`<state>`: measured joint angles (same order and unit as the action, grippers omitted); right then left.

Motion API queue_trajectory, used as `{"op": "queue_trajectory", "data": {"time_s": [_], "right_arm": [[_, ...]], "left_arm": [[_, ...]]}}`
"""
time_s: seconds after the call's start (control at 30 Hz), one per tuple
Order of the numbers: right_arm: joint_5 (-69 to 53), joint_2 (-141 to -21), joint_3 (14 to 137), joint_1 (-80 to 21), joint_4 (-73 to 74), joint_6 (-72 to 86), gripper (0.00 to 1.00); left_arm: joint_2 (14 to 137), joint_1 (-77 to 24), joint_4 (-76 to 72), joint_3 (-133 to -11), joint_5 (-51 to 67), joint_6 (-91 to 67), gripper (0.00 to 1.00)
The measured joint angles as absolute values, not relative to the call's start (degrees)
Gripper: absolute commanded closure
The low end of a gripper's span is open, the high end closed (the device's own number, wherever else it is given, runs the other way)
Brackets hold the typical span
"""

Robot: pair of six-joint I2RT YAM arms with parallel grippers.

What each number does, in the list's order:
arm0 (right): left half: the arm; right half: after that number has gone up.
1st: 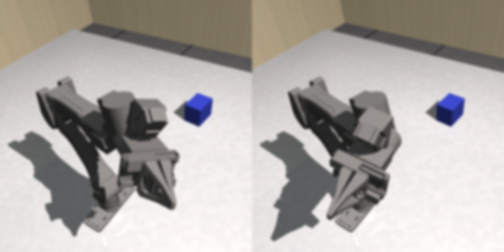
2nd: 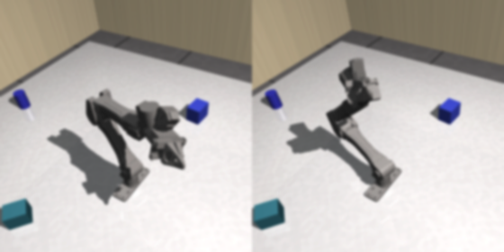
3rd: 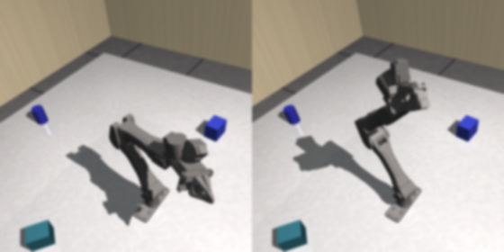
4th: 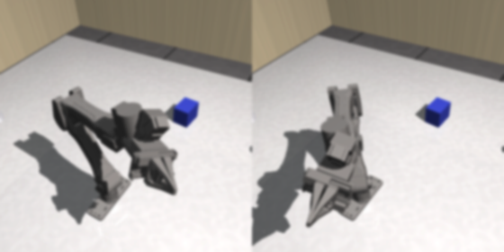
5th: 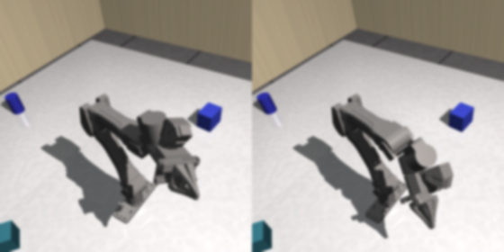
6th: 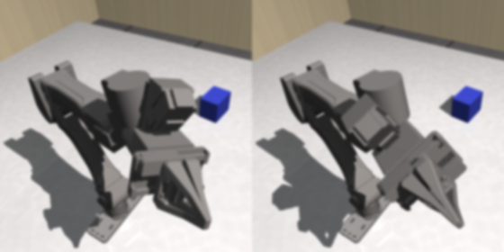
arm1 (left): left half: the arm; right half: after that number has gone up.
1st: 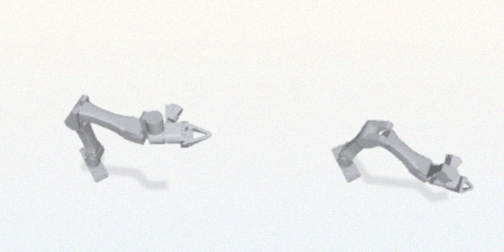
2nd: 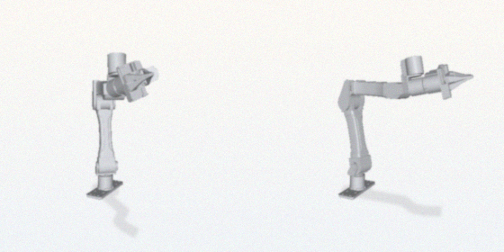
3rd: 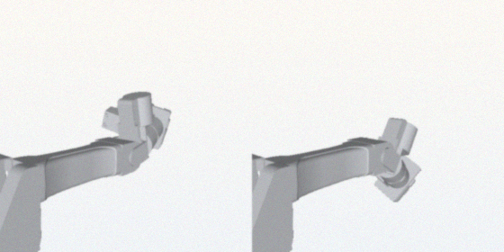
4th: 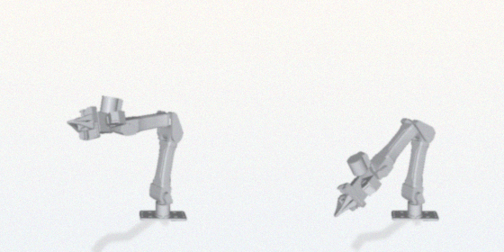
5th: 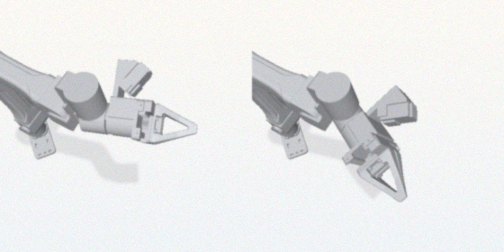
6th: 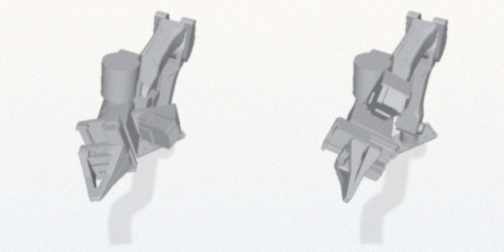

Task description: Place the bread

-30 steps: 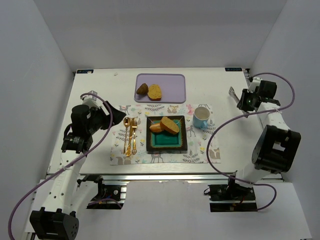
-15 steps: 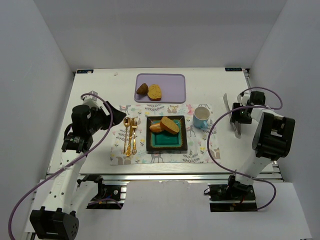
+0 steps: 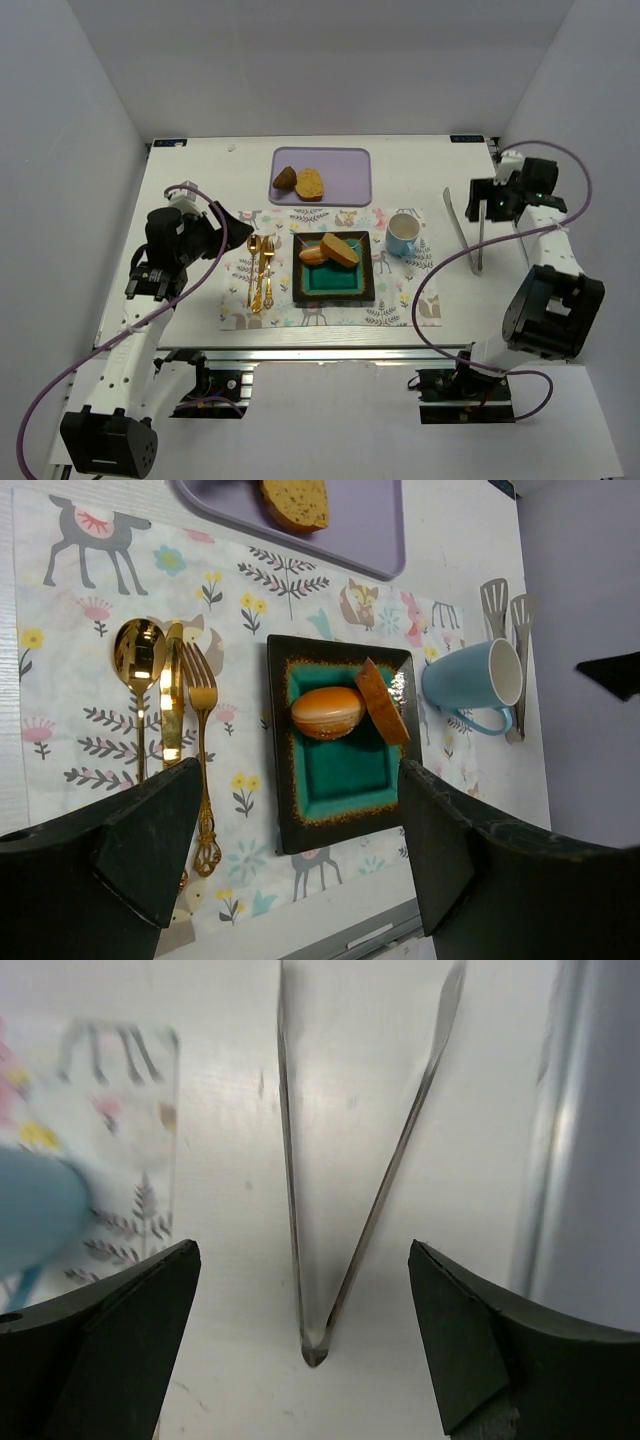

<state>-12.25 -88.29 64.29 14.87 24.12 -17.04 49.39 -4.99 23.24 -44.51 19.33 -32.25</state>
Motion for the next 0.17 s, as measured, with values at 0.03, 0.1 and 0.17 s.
{"op": "queue_trajectory", "data": {"time_s": [0.03, 0.1, 0.17], "right_arm": [[-13.1, -86.7, 66.4, 14.9, 24.6, -16.8, 0.11], [-15.1, -84.3, 70.4, 14.9, 24.5, -15.8, 0.11], [-17.6, -82.9, 73.8, 14.9, 24.2, -14.0, 0.11]], "left_arm": [[49.4, -5.0, 23.1, -44.5, 19.4, -32.3, 0.12], [49.4, -5.0, 22.7, -44.5, 19.7, -32.4, 0.12], [49.8, -5.0, 22.2, -44.6, 20.2, -32.3, 0.12]]}}
